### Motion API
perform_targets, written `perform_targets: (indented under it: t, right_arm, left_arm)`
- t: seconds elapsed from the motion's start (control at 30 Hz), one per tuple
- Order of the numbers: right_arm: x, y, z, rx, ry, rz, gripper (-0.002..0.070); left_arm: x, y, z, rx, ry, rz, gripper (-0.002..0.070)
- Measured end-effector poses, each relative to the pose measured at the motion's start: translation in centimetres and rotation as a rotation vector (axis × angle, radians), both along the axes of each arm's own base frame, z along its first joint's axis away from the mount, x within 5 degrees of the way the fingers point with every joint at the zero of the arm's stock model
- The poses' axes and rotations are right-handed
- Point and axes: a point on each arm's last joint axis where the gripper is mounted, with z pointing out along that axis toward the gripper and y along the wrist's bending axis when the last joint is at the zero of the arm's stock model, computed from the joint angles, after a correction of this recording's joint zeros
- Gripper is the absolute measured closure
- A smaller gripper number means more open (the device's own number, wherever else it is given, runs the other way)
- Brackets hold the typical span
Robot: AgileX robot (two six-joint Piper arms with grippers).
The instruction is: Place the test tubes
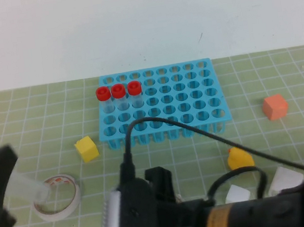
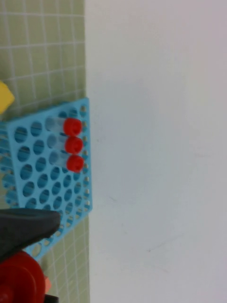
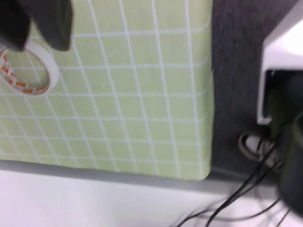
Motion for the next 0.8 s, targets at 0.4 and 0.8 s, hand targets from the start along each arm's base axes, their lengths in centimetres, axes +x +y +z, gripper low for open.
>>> perform_targets:
  t: [0.4,0.8]
  right_arm:
    - [0.0,-3.6,0.5,-0.117,0.056,-0.015,0.0668]
    - [-2.0,-11.0,-1.1,-0.129,0.111,-0.172,0.0671]
  left_arm:
    - [8.7,-2.7,4.5,0.056,0.001,-0.221,0.0433]
    - [16.9,-5.4,3.6,0.15,-0.021,-0.482,0.0433]
